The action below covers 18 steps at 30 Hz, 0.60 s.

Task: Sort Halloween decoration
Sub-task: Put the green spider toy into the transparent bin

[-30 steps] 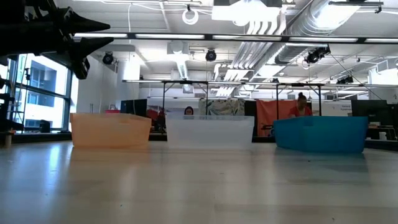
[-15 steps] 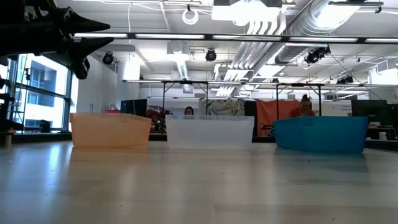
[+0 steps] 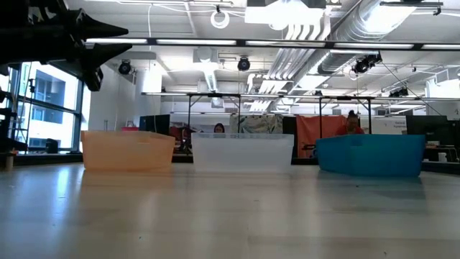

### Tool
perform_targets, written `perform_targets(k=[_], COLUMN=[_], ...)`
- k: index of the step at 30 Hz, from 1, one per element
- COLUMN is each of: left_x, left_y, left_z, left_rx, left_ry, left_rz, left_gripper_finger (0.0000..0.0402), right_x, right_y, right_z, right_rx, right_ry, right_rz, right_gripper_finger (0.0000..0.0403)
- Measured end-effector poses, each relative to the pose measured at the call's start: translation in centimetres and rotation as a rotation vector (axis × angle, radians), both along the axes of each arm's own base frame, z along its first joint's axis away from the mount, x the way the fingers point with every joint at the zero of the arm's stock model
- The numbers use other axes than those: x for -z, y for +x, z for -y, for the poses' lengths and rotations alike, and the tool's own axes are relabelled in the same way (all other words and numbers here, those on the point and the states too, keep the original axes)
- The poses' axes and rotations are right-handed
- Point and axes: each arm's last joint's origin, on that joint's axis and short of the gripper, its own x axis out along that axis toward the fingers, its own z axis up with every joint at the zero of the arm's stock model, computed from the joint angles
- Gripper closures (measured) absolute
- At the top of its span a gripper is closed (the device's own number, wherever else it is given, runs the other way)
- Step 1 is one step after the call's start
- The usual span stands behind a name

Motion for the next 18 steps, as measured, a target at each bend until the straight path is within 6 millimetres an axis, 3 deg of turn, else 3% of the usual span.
perform_targets(k=[4, 9, 14, 18], left_x=[0.0, -0.1, -0.2, -1.4], left_y=[0.0, 0.0, -0.1, -0.2], left_z=[-0.1, -0.1, -0.2, -0.1], left_rx=[-0.031, -0.050, -0.053, -0.045], left_ry=[-0.006, -0.016, -0.018, 0.006], left_rz=[0.001, 0.008, 0.027, 0.066], left_gripper_finger=[0.0296, 0.0296, 0.0296, 0.0296], right_x=[-3.2, -6.1, -7.1, -8.0], right_y=[1.3, 3.4, 6.4, 9.0], right_z=[0.8, 3.0, 6.0, 8.5], right_rx=[0.025, 0.118, 0.236, 0.255], right_ry=[-0.058, -0.308, -0.588, -0.679], right_rz=[0.360, 0.769, 0.989, 1.125], right_gripper_finger=[0.0402, 0.0403, 0.0403, 0.0403])
